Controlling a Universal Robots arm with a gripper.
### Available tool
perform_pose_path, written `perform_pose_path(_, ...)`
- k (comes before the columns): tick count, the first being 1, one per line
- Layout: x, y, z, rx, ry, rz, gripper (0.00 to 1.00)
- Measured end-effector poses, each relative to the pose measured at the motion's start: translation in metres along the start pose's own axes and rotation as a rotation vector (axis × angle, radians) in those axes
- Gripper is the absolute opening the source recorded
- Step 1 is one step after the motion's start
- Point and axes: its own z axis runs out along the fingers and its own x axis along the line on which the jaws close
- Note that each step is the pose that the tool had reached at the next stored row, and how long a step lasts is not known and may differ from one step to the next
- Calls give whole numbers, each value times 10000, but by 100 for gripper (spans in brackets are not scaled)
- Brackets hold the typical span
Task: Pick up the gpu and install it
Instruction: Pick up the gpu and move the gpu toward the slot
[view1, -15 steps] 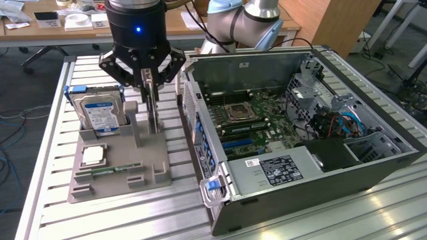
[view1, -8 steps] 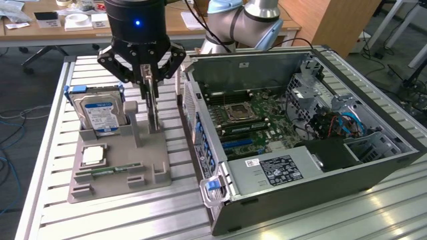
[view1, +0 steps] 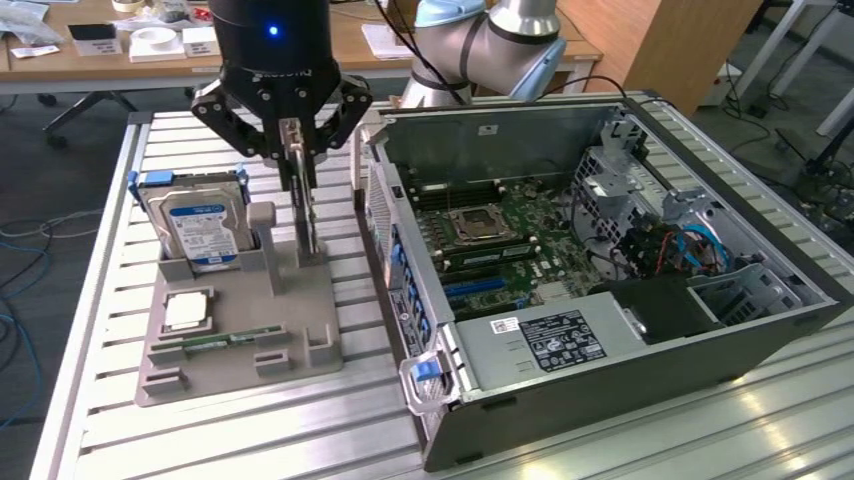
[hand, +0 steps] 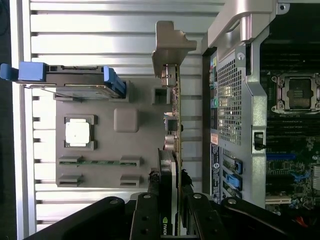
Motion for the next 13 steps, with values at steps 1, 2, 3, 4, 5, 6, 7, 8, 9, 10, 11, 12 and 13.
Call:
perform_pose_path(1, 0, 0, -8, 0, 1, 0, 27)
perform_pose_path(2, 0, 1, -15, 0, 1, 0, 27)
perform_pose_path(3, -1, 1, -22, 1, 1, 0, 27)
perform_pose_path(4, -1, 1, -26, 0, 1, -1, 27)
perform_pose_path(5, -1, 1, -26, 0, 0, 0, 27)
perform_pose_path(6, -1, 1, -27, 1, 1, 0, 27)
perform_pose_path(7, -1, 1, -27, 0, 1, 0, 27)
perform_pose_path(8, -1, 2, -27, 0, 1, 0, 27)
perform_pose_path(9, -1, 1, -27, 1, 0, 0, 27)
perform_pose_path(10, -1, 1, -27, 1, 1, 0, 27)
perform_pose_path(11, -1, 1, -28, 1, 1, 0, 27)
perform_pose_path(12, 0, 1, -34, 0, 3, 0, 27)
perform_pose_path(13, -1, 2, -40, -1, 3, 0, 27)
